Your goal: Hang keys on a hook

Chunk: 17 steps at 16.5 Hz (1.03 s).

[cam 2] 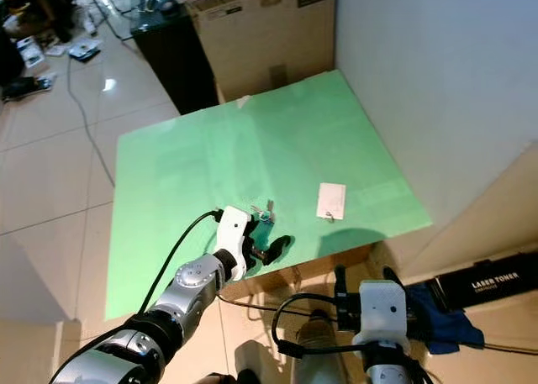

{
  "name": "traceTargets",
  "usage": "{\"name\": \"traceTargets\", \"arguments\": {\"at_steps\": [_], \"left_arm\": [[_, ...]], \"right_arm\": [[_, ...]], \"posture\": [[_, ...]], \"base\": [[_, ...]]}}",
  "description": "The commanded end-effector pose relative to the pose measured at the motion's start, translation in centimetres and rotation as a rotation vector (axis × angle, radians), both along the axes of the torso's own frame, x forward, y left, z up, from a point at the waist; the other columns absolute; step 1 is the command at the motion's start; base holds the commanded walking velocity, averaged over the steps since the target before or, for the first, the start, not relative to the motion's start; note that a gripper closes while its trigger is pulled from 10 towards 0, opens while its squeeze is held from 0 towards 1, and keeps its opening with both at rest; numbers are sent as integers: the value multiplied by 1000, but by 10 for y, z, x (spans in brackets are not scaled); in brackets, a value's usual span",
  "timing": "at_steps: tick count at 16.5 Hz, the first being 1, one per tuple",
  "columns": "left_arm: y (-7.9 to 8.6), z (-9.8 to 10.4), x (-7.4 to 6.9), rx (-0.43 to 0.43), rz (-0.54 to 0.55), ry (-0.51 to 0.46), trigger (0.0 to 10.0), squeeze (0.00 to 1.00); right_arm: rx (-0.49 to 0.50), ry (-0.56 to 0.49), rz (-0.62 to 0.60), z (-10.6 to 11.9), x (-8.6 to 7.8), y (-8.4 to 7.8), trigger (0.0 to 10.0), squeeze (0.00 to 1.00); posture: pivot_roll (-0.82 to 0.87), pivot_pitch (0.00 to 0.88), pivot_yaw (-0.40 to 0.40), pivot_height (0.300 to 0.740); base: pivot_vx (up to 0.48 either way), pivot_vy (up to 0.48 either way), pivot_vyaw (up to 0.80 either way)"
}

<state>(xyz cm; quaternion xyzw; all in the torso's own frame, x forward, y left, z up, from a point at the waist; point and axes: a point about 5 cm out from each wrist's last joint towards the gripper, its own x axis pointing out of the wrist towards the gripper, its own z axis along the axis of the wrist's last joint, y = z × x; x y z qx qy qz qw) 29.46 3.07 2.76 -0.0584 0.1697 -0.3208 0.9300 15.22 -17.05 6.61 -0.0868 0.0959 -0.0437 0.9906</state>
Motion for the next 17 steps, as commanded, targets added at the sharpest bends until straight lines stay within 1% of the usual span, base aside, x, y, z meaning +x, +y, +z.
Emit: {"name": "traceTargets", "arguments": {"at_steps": [1,3,5,6,7,9,10,11,14,15,16,17], "left_arm": [[-48,2,-17,-97,-37,76,10000,0],[-51,1,-19,-99,-27,92,10000,0],[-56,5,-18,-122,-13,89,10000,0],[-56,11,-13,-131,0,60,10000,0],[-53,21,-4,-146,26,9,10000,0],[-51,32,6,-177,51,-24,10000,0],[-52,34,7,-182,57,-23,10000,0],[-56,39,10,-210,75,-5,10000,0],[-66,47,14,-216,125,20,10000,0],[-67,47,15,-221,139,34,9922,0],[-71,46,13,-242,161,75,9882,0],[-74,46,12,-258,161,93,10000,0]], "right_arm": [[4,17,19,1,-5,5,10000,0],[-1,26,22,1,-9,5,10000,0],[-2,36,24,2,-17,6,10000,0],[4,38,28,2,-21,7,10000,0],[12,22,31,0,-24,6,10000,0],[-1,23,53,-2,-23,10,10000,0],[-2,25,55,-2,-22,11,10000,0],[-1,25,56,-2,-21,13,10000,0],[-7,25,76,0,-24,15,10000,0],[-7,26,76,0,-26,15,10000,0],[-8,30,73,0,-28,16,10000,0],[-7,32,70,1,-30,16,10000,0]], "posture": [[-404,233,214,740],[-417,242,208,740],[-428,254,203,740],[-428,255,203,740],[-418,254,204,740],[-406,253,209,740],[-406,253,209,740],[-414,256,204,740],[-437,271,202,740],[-447,280,202,740],[-458,290,205,740],[-461,293,206,740]], "base": [[0,0,0],[0,0,0],[0,0,0],[0,0,0],[0,0,0],[0,0,0],[0,0,0],[0,0,0],[0,0,0],[0,0,0],[0,0,0],[0,0,0]]}}
